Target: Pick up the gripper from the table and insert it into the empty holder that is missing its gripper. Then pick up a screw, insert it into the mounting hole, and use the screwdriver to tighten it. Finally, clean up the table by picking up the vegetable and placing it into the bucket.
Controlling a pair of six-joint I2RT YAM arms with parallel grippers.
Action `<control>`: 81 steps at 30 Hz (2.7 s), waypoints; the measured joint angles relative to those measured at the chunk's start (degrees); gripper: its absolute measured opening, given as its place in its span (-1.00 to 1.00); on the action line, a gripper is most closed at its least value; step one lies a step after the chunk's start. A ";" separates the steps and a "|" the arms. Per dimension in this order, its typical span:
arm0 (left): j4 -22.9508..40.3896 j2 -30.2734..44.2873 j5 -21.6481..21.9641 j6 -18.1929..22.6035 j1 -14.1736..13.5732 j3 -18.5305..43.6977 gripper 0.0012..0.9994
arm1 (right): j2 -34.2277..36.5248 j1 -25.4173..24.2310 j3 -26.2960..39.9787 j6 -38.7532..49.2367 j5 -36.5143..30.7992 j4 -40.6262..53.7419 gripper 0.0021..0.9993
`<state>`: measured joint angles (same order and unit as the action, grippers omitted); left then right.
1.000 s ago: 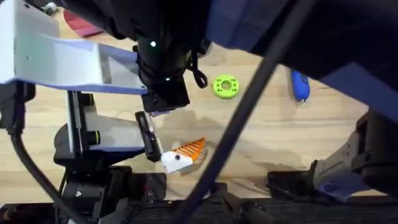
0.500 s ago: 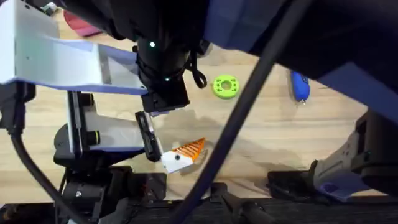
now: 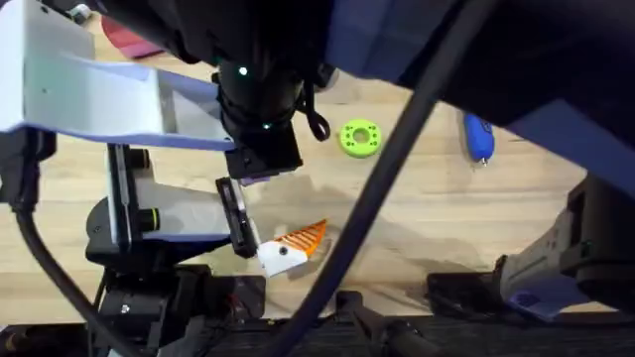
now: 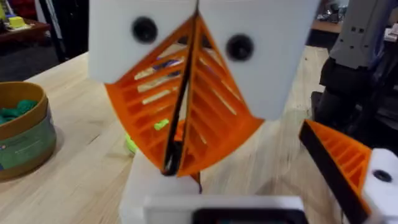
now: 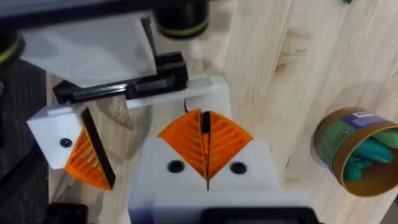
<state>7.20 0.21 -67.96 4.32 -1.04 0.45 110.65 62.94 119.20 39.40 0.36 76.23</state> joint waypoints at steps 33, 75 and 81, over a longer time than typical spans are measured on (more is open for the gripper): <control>0.07 0.03 0.03 -0.34 0.00 0.00 0.98 | 1.25 0.00 0.00 -2.70 0.24 -1.46 -0.99; 0.09 0.11 -0.40 -0.19 -0.04 0.00 0.98 | -1.30 -0.93 -0.13 -9.70 0.13 -1.25 0.99; 0.09 0.11 -0.40 -0.17 -0.04 0.00 0.98 | -8.41 -4.49 -0.13 -20.74 0.21 -1.20 0.99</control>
<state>7.29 0.32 -68.36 4.14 -1.08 0.45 102.24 58.44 119.07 18.66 0.57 75.02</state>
